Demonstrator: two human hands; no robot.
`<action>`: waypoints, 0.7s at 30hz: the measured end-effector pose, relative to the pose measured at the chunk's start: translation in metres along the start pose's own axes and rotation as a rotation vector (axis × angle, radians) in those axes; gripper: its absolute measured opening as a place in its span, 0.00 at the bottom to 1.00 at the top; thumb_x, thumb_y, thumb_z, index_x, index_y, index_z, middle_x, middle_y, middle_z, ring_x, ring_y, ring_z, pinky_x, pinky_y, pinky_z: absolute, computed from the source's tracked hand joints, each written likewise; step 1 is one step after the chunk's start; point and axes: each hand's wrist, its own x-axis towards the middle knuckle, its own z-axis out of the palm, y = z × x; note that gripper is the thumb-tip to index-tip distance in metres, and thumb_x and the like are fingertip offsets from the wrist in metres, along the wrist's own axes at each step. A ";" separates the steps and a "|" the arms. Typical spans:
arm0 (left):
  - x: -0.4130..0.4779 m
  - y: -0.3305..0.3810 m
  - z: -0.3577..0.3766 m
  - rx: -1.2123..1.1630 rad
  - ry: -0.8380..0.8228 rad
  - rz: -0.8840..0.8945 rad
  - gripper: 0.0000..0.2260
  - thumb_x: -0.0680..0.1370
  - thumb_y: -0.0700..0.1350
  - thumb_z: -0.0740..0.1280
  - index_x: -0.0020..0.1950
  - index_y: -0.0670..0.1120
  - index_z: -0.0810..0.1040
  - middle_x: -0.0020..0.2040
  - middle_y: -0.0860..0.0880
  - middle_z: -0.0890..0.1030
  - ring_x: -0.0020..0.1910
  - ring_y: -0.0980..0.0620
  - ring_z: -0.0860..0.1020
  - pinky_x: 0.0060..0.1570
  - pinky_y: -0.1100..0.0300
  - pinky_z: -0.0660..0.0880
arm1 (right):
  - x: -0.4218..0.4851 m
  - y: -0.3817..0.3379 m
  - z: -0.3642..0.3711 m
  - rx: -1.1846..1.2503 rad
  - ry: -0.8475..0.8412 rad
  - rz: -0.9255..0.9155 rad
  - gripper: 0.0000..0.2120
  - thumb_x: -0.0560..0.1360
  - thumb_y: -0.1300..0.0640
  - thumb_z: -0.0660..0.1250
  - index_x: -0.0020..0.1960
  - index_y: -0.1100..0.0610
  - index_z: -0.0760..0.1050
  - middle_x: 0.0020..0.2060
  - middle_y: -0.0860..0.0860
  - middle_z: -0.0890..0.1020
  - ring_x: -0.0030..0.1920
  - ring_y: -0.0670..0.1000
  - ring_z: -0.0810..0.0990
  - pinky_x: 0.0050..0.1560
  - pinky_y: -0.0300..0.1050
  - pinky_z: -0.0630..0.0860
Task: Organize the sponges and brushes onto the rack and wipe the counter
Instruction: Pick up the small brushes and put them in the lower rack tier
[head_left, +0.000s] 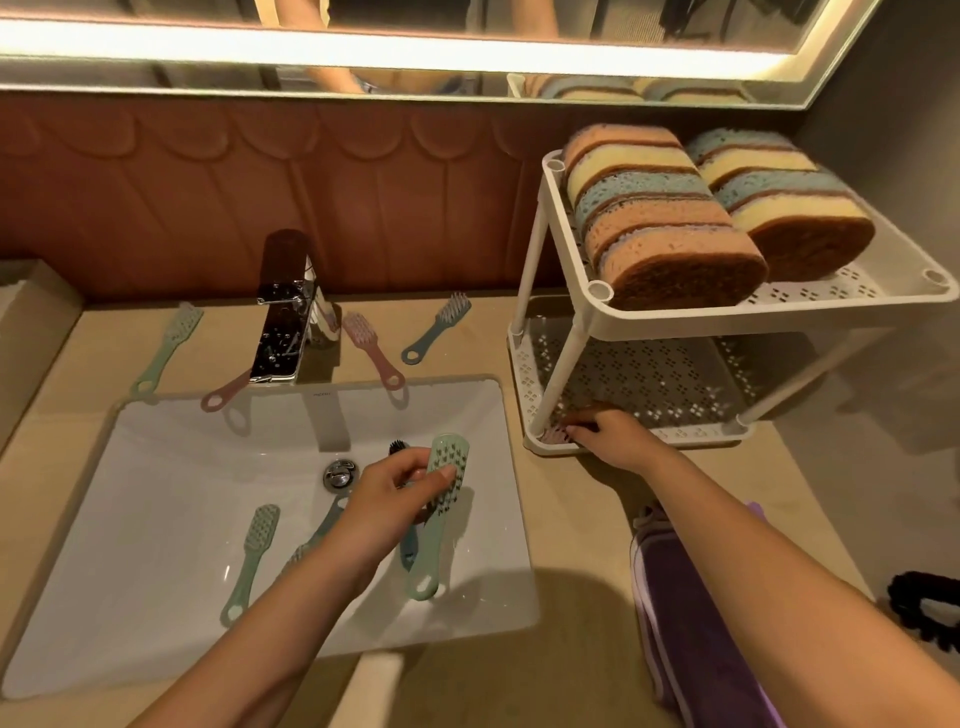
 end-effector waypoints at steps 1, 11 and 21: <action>0.000 0.001 0.002 -0.012 -0.011 -0.008 0.05 0.77 0.43 0.66 0.50 0.45 0.81 0.43 0.46 0.82 0.43 0.53 0.80 0.51 0.55 0.76 | -0.002 0.001 0.000 0.007 -0.003 0.002 0.14 0.79 0.55 0.59 0.63 0.54 0.75 0.60 0.53 0.79 0.62 0.54 0.74 0.59 0.42 0.67; 0.001 0.012 0.017 -0.080 0.020 0.002 0.04 0.78 0.40 0.65 0.51 0.43 0.77 0.41 0.47 0.80 0.33 0.62 0.79 0.28 0.74 0.72 | -0.069 -0.055 0.029 0.299 0.191 -0.197 0.15 0.78 0.58 0.61 0.64 0.53 0.73 0.58 0.48 0.75 0.57 0.46 0.74 0.57 0.37 0.72; -0.003 0.023 0.037 -0.164 -0.082 -0.101 0.04 0.77 0.43 0.66 0.52 0.47 0.77 0.51 0.43 0.83 0.48 0.49 0.80 0.50 0.55 0.76 | -0.105 -0.074 0.060 0.405 0.321 -0.343 0.17 0.73 0.57 0.69 0.61 0.51 0.75 0.53 0.45 0.77 0.52 0.38 0.75 0.52 0.28 0.71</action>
